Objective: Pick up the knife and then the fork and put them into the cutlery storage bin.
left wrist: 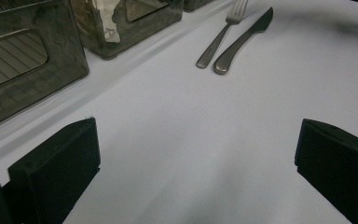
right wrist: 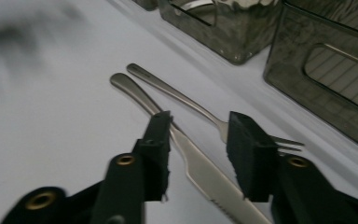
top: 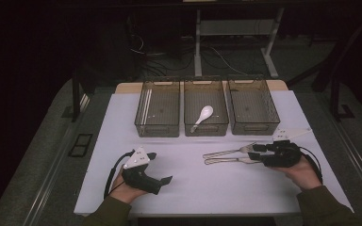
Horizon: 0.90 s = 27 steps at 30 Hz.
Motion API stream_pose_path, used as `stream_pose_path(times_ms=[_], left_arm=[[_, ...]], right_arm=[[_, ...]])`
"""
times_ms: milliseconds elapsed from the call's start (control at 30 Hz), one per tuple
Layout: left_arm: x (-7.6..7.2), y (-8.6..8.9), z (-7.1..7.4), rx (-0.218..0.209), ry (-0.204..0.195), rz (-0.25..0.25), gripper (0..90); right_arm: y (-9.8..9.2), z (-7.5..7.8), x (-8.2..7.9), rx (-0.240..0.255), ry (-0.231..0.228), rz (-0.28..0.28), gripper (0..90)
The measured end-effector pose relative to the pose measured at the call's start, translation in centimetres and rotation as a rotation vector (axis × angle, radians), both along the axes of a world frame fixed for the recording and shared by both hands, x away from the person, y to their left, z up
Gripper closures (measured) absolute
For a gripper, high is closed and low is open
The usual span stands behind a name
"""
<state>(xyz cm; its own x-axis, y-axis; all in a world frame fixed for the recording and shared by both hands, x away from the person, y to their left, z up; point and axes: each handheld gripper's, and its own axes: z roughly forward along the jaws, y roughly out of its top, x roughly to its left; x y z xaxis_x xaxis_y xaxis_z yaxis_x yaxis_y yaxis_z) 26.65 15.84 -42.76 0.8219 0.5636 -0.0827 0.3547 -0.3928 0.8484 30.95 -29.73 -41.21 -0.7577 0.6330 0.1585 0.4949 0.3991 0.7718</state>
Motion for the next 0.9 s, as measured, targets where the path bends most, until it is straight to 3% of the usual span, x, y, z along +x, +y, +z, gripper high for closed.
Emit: stream_pose_path(times_ms=[167, 267, 633, 900], left_arm=[[0.1, 0.0, -0.1, -0.003, 0.006, -0.003, 0.0], [0.0, -0.1, -0.1, -0.007, 0.009, -0.005, 0.0], [0.1, 0.0, -0.3, -0.005, 0.021, -0.012, 0.0], [0.1, 0.0, -0.3, -0.006, 0.030, -0.015, 0.0]], right_arm=[[-0.6, -0.7, 1.2, -0.075, 0.025, -0.021, 82.5], [-0.9, -1.3, 1.6, -0.125, 0.040, -0.016, 89.3], [-0.5, -2.7, 2.9, -0.224, 0.059, 0.021, 89.7], [-0.1, -3.0, 2.8, -0.261, 0.065, 0.045, 89.8]])
